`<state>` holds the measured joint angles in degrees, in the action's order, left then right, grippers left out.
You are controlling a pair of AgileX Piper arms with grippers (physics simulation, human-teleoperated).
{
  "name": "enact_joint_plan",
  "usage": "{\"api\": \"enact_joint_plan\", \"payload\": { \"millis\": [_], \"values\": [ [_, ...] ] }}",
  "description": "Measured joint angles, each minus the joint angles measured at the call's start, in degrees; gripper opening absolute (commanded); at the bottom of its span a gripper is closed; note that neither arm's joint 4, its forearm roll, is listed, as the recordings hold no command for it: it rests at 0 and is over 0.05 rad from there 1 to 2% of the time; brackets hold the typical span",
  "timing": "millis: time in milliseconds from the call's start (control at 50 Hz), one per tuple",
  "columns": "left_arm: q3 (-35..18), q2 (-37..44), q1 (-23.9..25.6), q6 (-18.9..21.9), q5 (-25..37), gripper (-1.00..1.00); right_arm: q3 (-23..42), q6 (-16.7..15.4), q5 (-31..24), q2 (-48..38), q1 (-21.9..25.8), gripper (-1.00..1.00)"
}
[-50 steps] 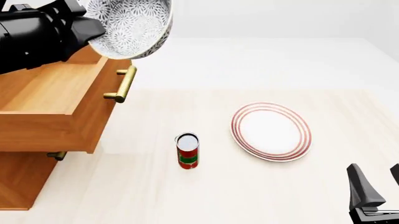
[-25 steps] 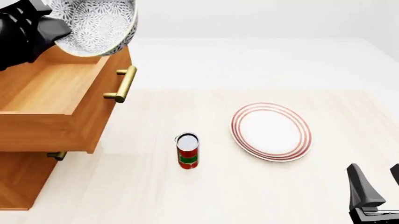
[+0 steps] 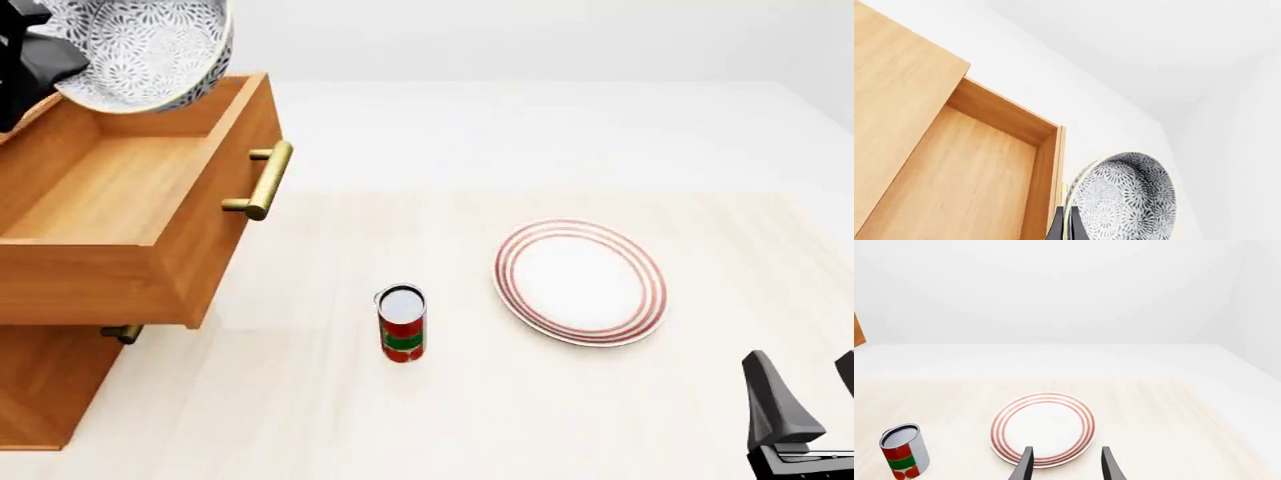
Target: Put the bowl in the top drawer of the cabinet.
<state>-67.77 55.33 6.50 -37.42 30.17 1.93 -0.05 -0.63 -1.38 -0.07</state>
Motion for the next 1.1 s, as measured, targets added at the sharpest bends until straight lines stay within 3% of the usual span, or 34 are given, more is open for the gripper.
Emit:
{"api": "enact_joint_plan", "payload": {
  "millis": [520,1100],
  "values": [
    [-1.26,2.47,-7.83,2.13,0.81,-1.0,0.0,0.0,0.0,0.0,0.0,1.0],
    [-2.08,5.09,-12.91,4.76,2.65,-1.0,0.0,0.0,0.0,0.0,0.0,1.0]
  ]
}}
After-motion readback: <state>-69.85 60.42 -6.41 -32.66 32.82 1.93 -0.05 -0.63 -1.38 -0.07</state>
